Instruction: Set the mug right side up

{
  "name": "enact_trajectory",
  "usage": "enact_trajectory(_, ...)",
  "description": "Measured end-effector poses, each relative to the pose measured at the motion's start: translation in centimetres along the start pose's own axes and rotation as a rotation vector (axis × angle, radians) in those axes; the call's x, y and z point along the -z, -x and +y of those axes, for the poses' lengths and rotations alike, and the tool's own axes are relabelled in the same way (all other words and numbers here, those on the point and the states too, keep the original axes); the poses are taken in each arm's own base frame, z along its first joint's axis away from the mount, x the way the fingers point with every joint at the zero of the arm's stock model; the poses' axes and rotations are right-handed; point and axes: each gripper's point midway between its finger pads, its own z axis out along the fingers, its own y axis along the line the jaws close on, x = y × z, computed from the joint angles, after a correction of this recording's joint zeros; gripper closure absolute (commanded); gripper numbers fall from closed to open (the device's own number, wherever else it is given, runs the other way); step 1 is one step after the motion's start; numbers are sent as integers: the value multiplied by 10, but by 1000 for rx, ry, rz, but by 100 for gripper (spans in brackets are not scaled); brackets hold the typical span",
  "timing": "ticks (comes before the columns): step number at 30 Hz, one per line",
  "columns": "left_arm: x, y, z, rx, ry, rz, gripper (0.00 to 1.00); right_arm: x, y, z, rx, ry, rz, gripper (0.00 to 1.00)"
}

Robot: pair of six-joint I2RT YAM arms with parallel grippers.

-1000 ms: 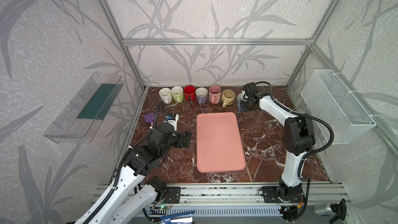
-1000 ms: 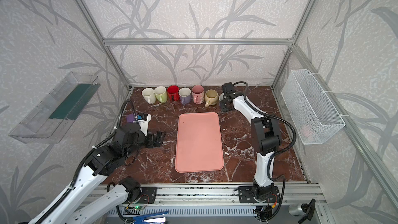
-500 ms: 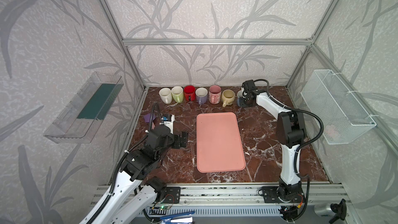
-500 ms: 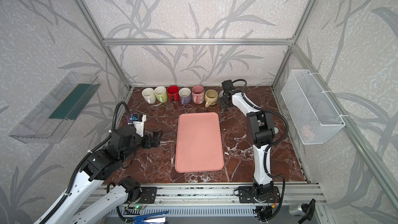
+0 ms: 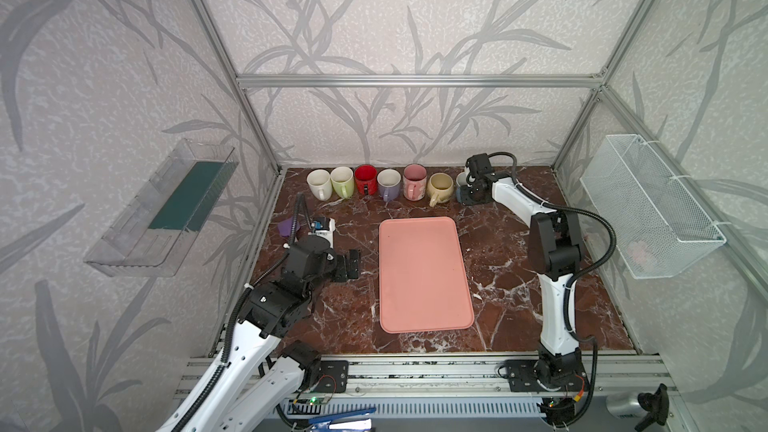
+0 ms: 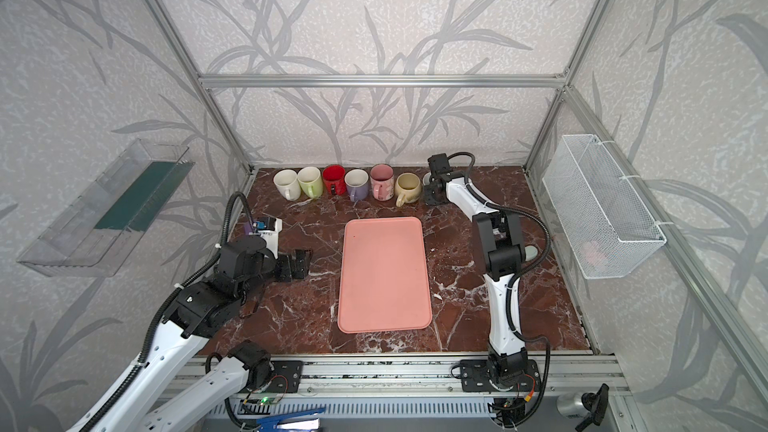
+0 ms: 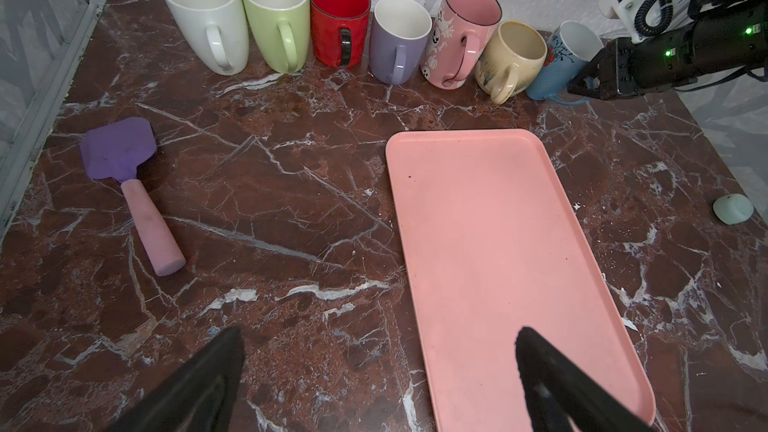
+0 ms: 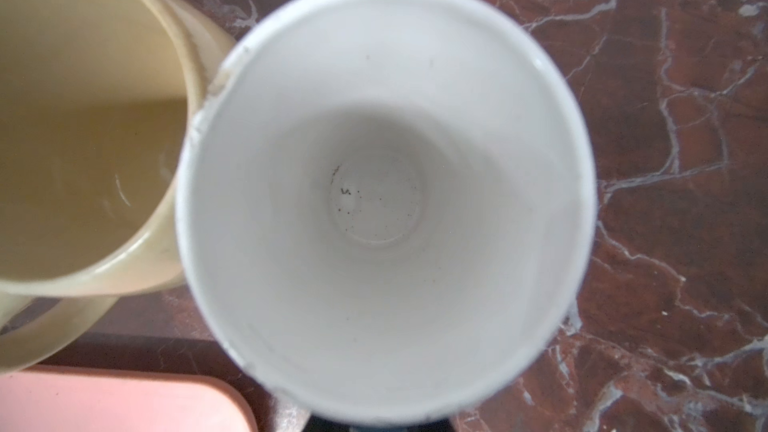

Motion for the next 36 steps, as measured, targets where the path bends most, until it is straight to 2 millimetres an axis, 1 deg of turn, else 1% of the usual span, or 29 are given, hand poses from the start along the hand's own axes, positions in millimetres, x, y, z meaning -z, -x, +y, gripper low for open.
enact_trajectory(4, -2, 2, 1, 12, -4, 0, 0, -3, 3, 0, -1, -1, -9, 96)
enact_trajectory(6, -3, 2, 1, 16, -6, 1, 1, -4, 4, 0, -2, -2, -13, 92)
enact_trajectory(8, -3, 2, 1, 18, -9, 2, 1, -4, 4, 0, -3, -2, -14, 86)
enact_trajectory(10, -3, 2, 1, 19, -8, 2, 0, -4, 4, 0, -6, -2, -16, 77)
enact_trajectory(12, -3, 2, 1, 20, -8, 2, 1, -4, 6, -1, -8, -5, -22, 70)
enact_trajectory(16, -3, 2, 1, 20, -8, 1, 1, -5, 5, -2, -11, -8, -24, 58)
enact_trajectory(22, -2, 3, 3, 22, -4, -1, 1, -6, 4, -2, -4, -9, -19, 44)
enact_trajectory(26, 0, 4, 4, 25, 1, -15, 1, -3, 4, -2, 2, -9, -21, 38)
enact_trajectory(29, 5, 7, 7, 28, 7, -40, 1, 9, 3, -3, 6, -6, -27, 34)
enact_trajectory(30, 7, 8, 8, 29, 12, -48, 1, 16, 3, -3, 7, -3, -33, 33)
enact_trajectory(32, 9, 9, 10, 31, 18, -65, 0, 33, 3, -3, 10, 7, -50, 29)
enact_trajectory(36, 14, 13, 15, 36, 37, -103, 0, 78, -2, -7, 12, 21, -113, 22)
